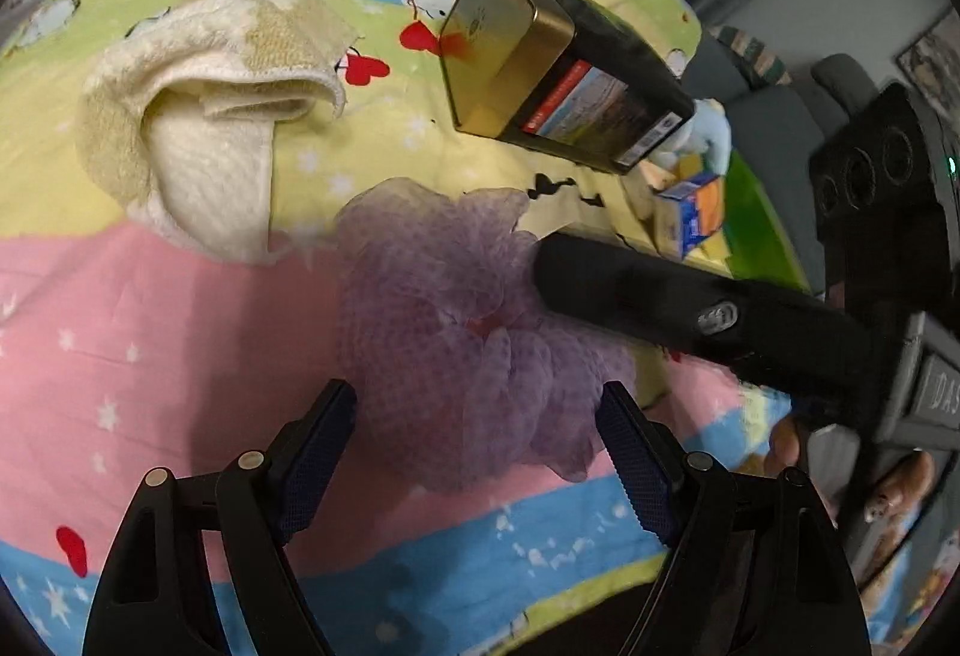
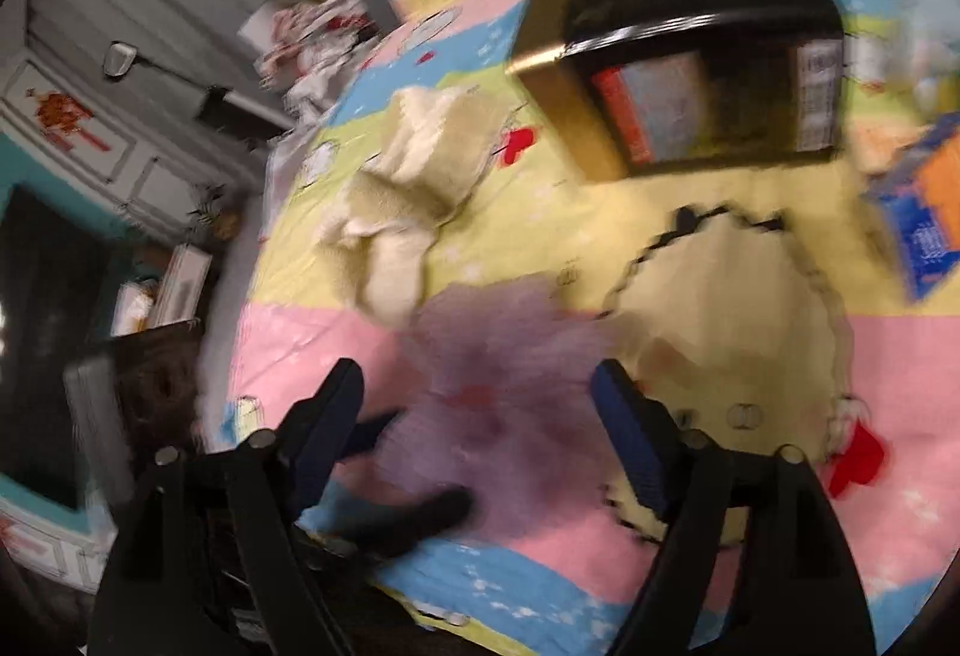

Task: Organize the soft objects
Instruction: 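Lift the lavender puff and carry it toward the green box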

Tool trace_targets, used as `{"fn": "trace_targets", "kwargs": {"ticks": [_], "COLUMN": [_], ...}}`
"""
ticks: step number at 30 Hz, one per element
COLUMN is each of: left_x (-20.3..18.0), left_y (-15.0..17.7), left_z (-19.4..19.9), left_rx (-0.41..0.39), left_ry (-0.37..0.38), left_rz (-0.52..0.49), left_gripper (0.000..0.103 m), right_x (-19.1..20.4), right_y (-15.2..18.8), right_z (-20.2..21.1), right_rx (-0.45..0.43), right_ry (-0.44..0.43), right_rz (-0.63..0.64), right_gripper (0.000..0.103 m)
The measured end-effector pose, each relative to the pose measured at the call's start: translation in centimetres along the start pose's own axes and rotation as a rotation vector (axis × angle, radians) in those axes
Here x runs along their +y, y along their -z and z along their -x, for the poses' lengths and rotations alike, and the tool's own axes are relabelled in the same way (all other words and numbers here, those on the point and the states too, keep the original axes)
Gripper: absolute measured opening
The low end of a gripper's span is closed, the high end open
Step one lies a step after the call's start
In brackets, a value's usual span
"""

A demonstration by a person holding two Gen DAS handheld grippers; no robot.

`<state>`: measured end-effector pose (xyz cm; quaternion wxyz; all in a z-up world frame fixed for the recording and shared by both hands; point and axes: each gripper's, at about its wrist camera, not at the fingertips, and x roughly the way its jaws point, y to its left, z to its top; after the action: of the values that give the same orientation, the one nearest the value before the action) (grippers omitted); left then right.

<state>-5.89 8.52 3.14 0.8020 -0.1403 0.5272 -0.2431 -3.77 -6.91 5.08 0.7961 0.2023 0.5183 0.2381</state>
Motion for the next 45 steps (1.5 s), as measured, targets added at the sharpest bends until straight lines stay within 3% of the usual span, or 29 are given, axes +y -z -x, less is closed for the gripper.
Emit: {"fn": "trace_targets", "kwargs": {"ticks": [4,6,8,9,15,20,27,35,45], "left_x": [-0.5,-0.4,-0.6,-0.9,-2.6,-6.4,-12.8,-19.7,-26.8], "left_y": [0.0,-0.1,-0.2,-0.3,-0.9,-1.9,-3.9,-6.5,-8.5], "left_z": [-0.3,-0.3,-0.4,-0.6,0.8,2.9,4.5,4.2,-1.8], "left_rx": [-0.033,-0.05,-0.064,-0.066,-0.134,-0.232,-0.343,-0.435,-0.357], "left_ry": [-0.033,-0.053,-0.056,-0.051,-0.077,-0.079,-0.02,0.054,0.225], "left_rz": [-0.017,-0.026,-0.042,-0.053,-0.112,-0.206,-0.331,-0.469,-0.578], "left_gripper": [0.063,0.048,0.034,0.031,0.031,0.031,0.031,0.031,0.031], "right_x": [-0.8,-0.9,-0.6,-0.6,-0.5,0.4,0.7,-2.0,-8.8], "right_y": [0.1,0.2,0.3,0.4,0.1,-1.0,-1.4,-3.1,-1.0], "right_z": [-2.2,-2.6,-2.9,-3.0,-0.8,3.6,11.1,18.6,24.5], "right_rx": [0.046,0.05,0.041,0.041,-0.018,-0.126,-0.328,-0.532,-0.717], "right_ry": [-0.002,-0.014,-0.029,-0.026,-0.053,-0.059,-0.005,0.04,0.172], "right_rz": [-0.044,-0.041,-0.016,-0.006,0.021,0.059,0.109,0.089,-0.071], "right_gripper": [0.05,0.045,0.031,0.029,0.024,0.024,0.024,0.025,0.025]}}
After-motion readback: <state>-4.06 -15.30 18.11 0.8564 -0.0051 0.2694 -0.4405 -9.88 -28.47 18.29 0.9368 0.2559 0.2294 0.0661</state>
